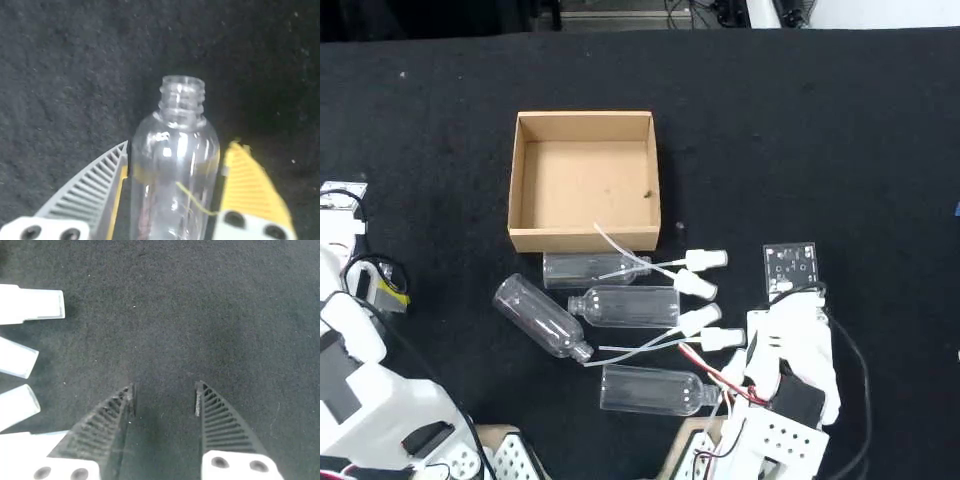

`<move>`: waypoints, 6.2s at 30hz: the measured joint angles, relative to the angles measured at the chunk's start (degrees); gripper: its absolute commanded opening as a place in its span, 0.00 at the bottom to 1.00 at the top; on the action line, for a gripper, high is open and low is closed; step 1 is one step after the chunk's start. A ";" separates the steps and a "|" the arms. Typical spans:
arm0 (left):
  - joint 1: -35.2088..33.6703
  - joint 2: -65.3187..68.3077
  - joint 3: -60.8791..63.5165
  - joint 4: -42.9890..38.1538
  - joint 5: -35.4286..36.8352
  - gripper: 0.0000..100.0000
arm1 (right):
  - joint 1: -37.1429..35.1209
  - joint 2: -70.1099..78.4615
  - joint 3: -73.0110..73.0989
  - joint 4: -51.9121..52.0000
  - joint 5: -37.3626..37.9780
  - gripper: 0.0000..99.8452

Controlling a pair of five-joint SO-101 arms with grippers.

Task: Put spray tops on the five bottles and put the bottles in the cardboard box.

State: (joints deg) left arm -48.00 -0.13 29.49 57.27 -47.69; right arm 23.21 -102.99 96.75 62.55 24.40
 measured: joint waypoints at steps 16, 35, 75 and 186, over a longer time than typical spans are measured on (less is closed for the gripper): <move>0.09 -0.09 4.13 -2.11 -7.12 0.25 | 0.00 0.00 0.00 0.00 0.00 0.18; 0.88 0.00 -4.40 11.96 -4.57 0.03 | -4.75 0.00 -10.81 2.81 0.00 0.17; 21.01 -28.31 21.10 -13.80 51.96 0.03 | -38.86 104.53 -68.57 -19.60 -29.10 0.23; 21.54 -28.31 26.02 -13.89 53.27 0.03 | -23.21 95.47 -66.64 21.01 39.82 0.12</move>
State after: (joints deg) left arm -26.46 -28.44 55.52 43.38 5.58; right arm 0.00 -7.52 30.11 83.56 64.22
